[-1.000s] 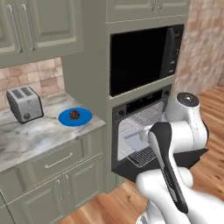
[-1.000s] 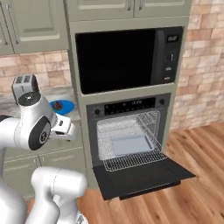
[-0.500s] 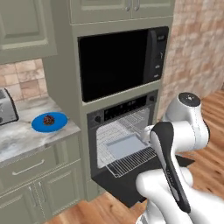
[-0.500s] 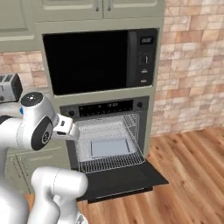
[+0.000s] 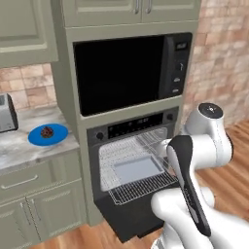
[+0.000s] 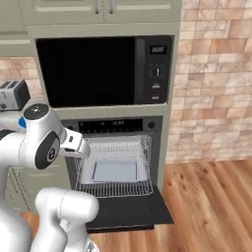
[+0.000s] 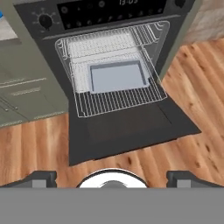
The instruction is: Take the baked cake out of the oven and place it on the plate for cooling. Then close the oven door.
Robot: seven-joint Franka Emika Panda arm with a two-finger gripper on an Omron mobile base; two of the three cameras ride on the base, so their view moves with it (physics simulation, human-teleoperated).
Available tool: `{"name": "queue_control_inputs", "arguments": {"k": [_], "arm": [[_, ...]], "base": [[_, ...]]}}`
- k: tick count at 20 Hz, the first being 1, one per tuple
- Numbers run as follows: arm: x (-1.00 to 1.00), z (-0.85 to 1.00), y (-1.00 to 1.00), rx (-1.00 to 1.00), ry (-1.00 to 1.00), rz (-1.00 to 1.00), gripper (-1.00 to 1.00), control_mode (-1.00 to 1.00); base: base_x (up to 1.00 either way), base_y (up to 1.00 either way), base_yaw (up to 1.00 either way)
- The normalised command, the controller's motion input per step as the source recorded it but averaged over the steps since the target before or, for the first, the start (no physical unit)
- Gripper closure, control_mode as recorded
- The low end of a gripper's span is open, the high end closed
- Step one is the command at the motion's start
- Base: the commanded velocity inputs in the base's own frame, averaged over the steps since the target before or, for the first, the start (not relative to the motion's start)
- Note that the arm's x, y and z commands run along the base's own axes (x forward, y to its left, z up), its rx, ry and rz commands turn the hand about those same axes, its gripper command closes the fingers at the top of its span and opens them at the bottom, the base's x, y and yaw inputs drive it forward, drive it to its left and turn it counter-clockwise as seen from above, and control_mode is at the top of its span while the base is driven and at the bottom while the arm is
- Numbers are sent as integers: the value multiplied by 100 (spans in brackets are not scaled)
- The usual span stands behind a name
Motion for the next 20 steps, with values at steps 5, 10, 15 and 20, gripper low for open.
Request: {"name": "queue_control_inputs", "arguments": {"k": [5,10,15,20], "arm": [[0,0,0,0,0,0,-100,100],[0,0,0,0,0,0,-100,100],[0,0,0,0,0,0,-100,100],[0,0,0,0,0,0,-100,100]], "base": [[14,-27,39],[14,6,23],[41,16,7],[39,8,10]]}}
